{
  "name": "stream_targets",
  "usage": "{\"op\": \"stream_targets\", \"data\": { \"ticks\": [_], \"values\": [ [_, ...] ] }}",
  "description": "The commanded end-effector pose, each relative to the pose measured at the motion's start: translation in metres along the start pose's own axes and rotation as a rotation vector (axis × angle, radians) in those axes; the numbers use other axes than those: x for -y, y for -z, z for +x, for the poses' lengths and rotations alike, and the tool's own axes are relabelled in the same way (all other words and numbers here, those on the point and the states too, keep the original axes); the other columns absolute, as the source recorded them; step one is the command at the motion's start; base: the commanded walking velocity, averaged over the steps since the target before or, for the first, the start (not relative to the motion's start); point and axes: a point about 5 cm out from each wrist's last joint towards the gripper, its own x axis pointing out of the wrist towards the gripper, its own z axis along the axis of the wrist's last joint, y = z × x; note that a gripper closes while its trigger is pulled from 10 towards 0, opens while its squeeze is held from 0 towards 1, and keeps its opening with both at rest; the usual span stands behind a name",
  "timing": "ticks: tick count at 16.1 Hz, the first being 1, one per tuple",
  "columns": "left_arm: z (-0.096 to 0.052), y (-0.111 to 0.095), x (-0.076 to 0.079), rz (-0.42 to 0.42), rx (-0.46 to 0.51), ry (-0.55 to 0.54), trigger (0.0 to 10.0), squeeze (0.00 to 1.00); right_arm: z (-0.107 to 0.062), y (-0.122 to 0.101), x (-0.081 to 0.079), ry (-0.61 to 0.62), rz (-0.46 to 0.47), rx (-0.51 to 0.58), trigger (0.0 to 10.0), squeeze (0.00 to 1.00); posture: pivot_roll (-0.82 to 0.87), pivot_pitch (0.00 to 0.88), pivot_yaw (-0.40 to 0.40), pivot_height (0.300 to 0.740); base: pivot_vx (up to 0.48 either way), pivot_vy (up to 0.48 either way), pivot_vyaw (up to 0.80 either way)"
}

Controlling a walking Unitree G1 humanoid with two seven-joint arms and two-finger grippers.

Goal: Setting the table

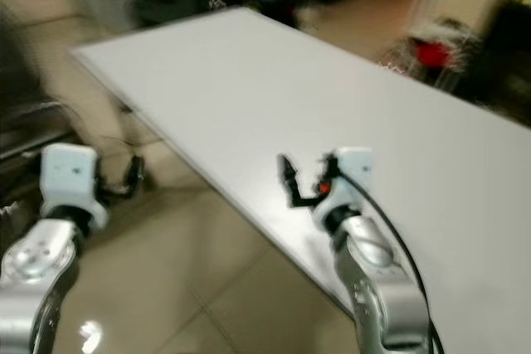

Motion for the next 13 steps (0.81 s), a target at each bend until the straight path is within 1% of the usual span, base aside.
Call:
{"op": "stream_targets", "data": {
  "ticks": [1,8,11,12,13],
  "values": [
    [-0.001,-0.004,0.006,-0.004,0.019,0.018,10.0,0.00,0.000,-0.001,0.006,0.018,-0.002,0.003,10.0,1.00,0.04,0.000,0.012,0.740,0.000,0.300,0.80],
    [-0.006,-0.004,0.004,-0.011,0.021,-0.012,10.0,0.00,0.008,0.002,0.001,-0.033,0.008,-0.004,10.0,1.00,0.08,0.000,-0.018,0.740,0.000,0.301,0.80],
    [-0.008,-0.010,0.008,-0.016,0.066,-0.017,10.0,0.00,0.012,0.005,-0.001,-0.045,0.005,-0.019,10.0,1.00,0.09,0.000,-0.023,0.740,0.000,0.000,0.71],
    [-0.008,-0.010,0.008,-0.014,0.067,-0.012,10.0,0.00,0.014,0.008,-0.001,-0.038,-0.005,-0.037,10.0,1.00,0.10,0.000,-0.020,0.740,0.000,0.000,0.00],
    [-0.007,-0.009,0.008,0.003,0.056,-0.010,10.0,0.00,0.017,0.012,0.000,-0.014,-0.043,-0.077,10.0,1.00,0.10,0.000,-0.018,0.740,0.000,0.000,0.00]
  ]
}}
